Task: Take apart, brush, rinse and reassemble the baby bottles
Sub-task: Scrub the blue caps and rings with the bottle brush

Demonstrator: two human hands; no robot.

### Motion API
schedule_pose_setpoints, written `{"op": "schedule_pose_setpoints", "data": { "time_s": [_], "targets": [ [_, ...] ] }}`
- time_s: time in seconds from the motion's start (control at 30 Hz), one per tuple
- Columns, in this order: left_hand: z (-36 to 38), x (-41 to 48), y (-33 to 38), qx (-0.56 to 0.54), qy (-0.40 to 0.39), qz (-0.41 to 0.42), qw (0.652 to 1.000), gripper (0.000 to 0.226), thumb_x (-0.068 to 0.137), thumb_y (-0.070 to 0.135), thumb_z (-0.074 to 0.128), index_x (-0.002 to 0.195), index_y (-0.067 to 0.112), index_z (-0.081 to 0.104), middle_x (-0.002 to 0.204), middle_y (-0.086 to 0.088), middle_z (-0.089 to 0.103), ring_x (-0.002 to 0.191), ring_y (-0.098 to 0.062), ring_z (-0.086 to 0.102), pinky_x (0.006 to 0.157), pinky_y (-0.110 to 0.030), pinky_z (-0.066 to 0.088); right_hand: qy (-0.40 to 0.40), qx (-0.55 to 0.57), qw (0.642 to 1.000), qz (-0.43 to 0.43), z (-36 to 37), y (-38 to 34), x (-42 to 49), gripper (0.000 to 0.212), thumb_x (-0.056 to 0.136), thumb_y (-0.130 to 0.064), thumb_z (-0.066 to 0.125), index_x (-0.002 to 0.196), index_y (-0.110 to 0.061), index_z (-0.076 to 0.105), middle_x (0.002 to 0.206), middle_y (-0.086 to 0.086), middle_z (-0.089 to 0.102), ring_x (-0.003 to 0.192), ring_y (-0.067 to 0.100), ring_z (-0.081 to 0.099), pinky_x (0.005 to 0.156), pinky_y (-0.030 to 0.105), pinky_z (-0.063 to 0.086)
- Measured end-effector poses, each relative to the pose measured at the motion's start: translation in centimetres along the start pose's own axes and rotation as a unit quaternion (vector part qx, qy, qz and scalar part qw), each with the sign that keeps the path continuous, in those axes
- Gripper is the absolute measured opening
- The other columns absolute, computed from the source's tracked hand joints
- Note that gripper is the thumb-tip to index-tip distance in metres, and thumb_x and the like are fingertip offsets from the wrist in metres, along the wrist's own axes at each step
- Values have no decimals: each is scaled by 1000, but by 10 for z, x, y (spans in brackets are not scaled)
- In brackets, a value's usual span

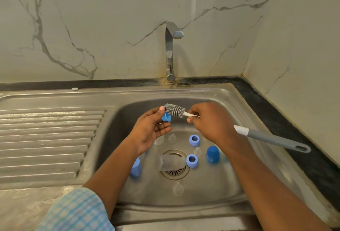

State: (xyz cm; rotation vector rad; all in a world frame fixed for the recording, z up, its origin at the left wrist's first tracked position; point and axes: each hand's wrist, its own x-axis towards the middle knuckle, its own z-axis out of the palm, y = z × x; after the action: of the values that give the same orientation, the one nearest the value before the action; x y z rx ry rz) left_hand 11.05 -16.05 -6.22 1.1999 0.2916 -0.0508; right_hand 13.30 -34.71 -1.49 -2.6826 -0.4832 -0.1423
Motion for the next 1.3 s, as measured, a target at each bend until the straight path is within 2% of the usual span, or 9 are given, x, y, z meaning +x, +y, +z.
{"op": "schedule_pose_setpoints", "data": {
  "time_s": [0.2, 0.33, 0.53, 0.67, 0.83, 0.97, 1.07, 1.2, 1.3],
  "targets": [
    [-3, 1, 0, -7, 9, 4, 1000, 37, 93, 35, 64, 121, 11, 66, 106, -14, 72, 89, -19, 69, 77, -31, 60, 10, -12, 1000, 2, 0, -5, -2, 13, 89, -33, 68, 100, -26, 71, 89, -1, 69, 80, 19, 60, 69, 30, 44],
    [-2, 1, 0, -8, -27, 22, 999, 29, 91, 25, 65, 118, 15, 69, 107, -12, 73, 92, -19, 71, 78, -31, 60, 41, -39, 998, -1, 3, -7, -2, 12, 92, -32, 64, 100, -25, 69, 86, -1, 66, 80, 22, 59, 69, 32, 44],
    [-14, 2, 5, 6, -53, 88, 995, 34, 90, 0, 59, 120, 13, 66, 111, -8, 74, 104, -21, 71, 90, -33, 59, -21, 15, 1000, -4, 0, -9, -4, 10, 88, -33, 69, 89, -23, 72, 72, -5, 61, 67, 16, 56, 59, 29, 39],
    [-17, 1, 7, -44, -100, 83, 991, 44, 80, 7, 61, 124, 12, 64, 115, -10, 73, 105, -21, 70, 89, -32, 59, -32, 115, 993, -7, -7, -4, -8, 12, 89, -28, 70, 79, -22, 68, 69, 2, 66, 60, 16, 56, 60, 34, 47],
    [-14, 1, 5, -11, -108, 103, 989, 46, 73, 2, 65, 117, 13, 66, 111, -5, 74, 106, -20, 69, 93, -33, 57, -9, 112, 993, 22, 1, -5, -8, 11, 91, -28, 68, 84, -19, 69, 75, 2, 70, 68, 21, 64, 66, 38, 52],
    [-16, 1, 7, -4, -87, 112, 990, 43, 73, 4, 65, 115, 12, 68, 107, -7, 75, 102, -21, 71, 88, -33, 60, -48, 87, 995, 7, -3, -9, -8, 14, 91, -30, 68, 80, -22, 66, 69, -1, 64, 59, 14, 53, 59, 31, 44],
    [-17, 2, 8, -23, -63, 114, 991, 38, 76, 13, 66, 114, 11, 67, 104, -8, 75, 99, -21, 71, 81, -30, 61, -30, 20, 999, -19, -9, -13, -11, 14, 93, -35, 63, 83, -25, 66, 63, -6, 54, 57, 10, 47, 52, 27, 34],
    [-14, 1, 5, -15, -79, 117, 990, 40, 75, 9, 65, 115, 12, 67, 106, -6, 75, 99, -20, 71, 85, -31, 60, 19, -9, 1000, -15, -8, -12, -10, 14, 94, -36, 60, 88, -25, 66, 69, -5, 56, 69, 18, 54, 57, 30, 35],
    [-14, 2, 4, 7, -76, 135, 988, 40, 74, -1, 65, 112, 12, 68, 109, -6, 74, 104, -21, 70, 85, -30, 60, 14, 24, 1000, 9, -4, -8, -7, 14, 93, -34, 63, 84, -23, 66, 68, -4, 58, 67, 19, 56, 57, 29, 37]
  ]
}}
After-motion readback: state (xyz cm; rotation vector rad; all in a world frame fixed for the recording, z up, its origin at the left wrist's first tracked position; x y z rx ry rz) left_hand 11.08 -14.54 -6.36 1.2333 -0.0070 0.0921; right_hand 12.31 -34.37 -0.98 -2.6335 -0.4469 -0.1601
